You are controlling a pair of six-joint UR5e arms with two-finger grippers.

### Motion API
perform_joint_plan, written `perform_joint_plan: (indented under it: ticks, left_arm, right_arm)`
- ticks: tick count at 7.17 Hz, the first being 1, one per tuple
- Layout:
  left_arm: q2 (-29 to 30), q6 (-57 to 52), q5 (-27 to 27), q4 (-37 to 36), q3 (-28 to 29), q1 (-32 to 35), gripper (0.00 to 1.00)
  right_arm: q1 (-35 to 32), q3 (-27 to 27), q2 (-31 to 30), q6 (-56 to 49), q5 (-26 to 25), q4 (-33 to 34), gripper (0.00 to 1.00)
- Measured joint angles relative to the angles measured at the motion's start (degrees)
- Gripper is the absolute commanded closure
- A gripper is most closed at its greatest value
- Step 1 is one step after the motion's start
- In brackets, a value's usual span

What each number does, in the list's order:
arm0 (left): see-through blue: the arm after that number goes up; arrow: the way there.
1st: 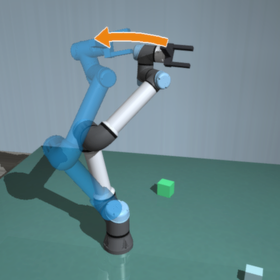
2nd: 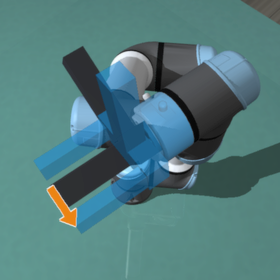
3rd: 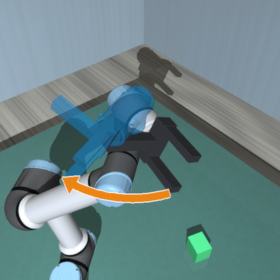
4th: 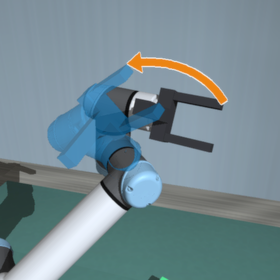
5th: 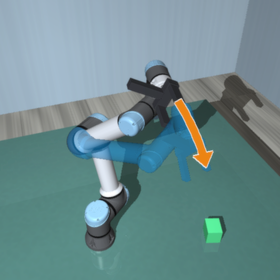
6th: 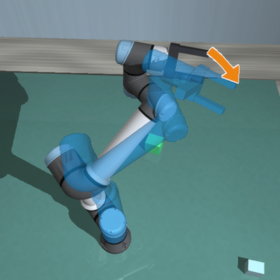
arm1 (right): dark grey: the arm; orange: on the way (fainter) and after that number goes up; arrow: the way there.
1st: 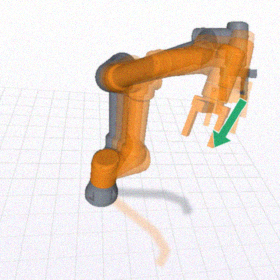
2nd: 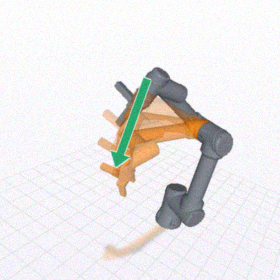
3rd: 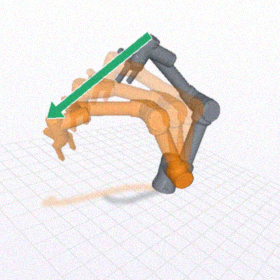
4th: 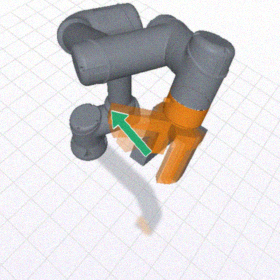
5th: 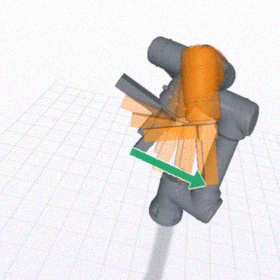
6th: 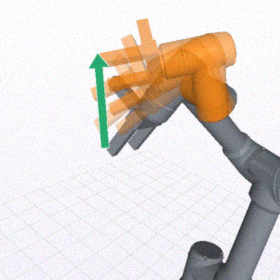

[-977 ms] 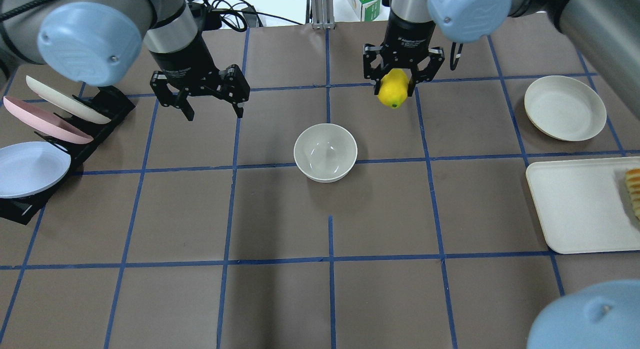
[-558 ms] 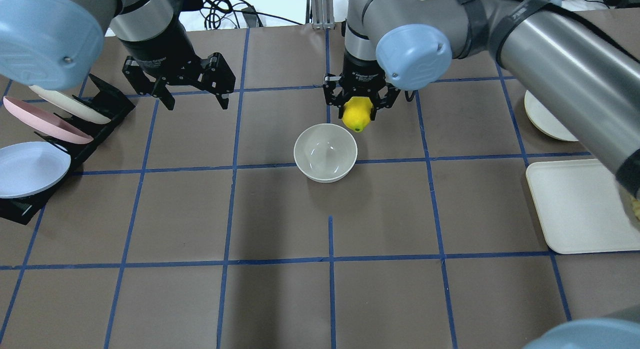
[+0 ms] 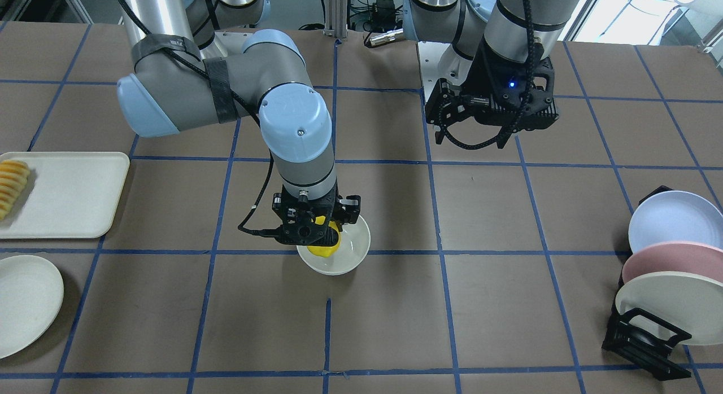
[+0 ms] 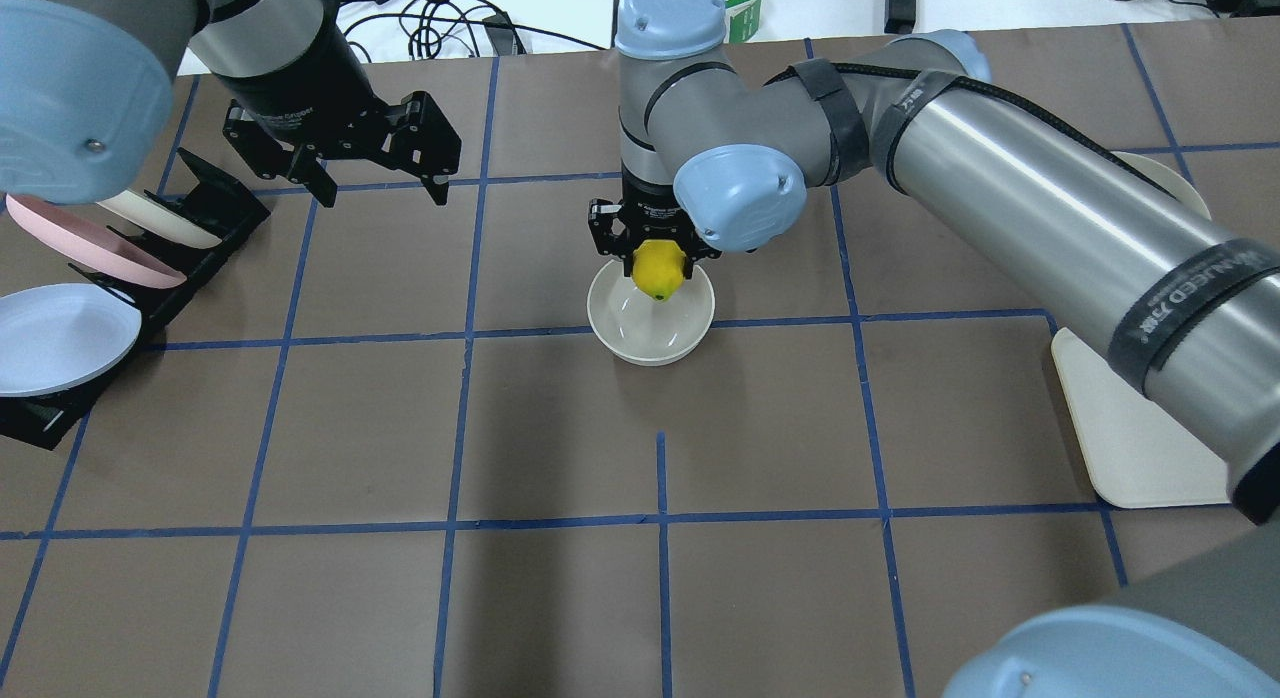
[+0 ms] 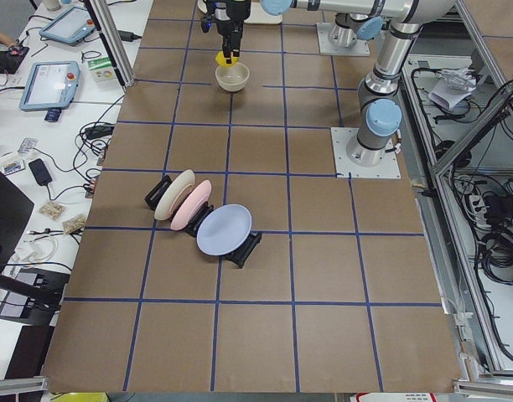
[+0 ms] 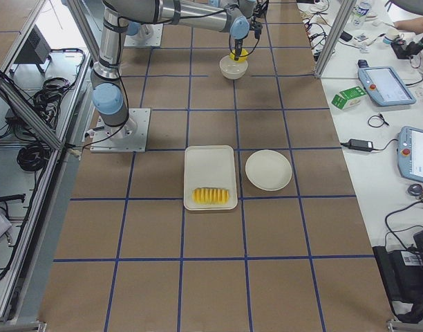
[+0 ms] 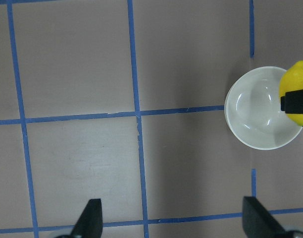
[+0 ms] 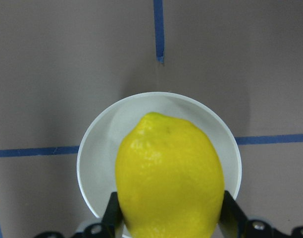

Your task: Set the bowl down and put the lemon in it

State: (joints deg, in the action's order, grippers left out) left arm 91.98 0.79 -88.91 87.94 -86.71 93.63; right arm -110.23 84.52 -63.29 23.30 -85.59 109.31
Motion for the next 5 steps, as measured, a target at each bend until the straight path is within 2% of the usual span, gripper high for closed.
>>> perform_joint_plan:
  ticks: [4, 5]
  left_arm:
    - [-0.08, -0.02, 0.1, -0.13, -0.12, -0.03, 0.0]
    - [-0.07, -0.03, 0.1, -0.13, -0.12, -0.03, 0.0]
  right_arm:
    - [-0.29, 1.08, 2.5, -0.1, 0.13, 1.48, 1.0]
    - [-0.32, 1.12, 2.96, -0.05, 0.15, 1.84, 0.91]
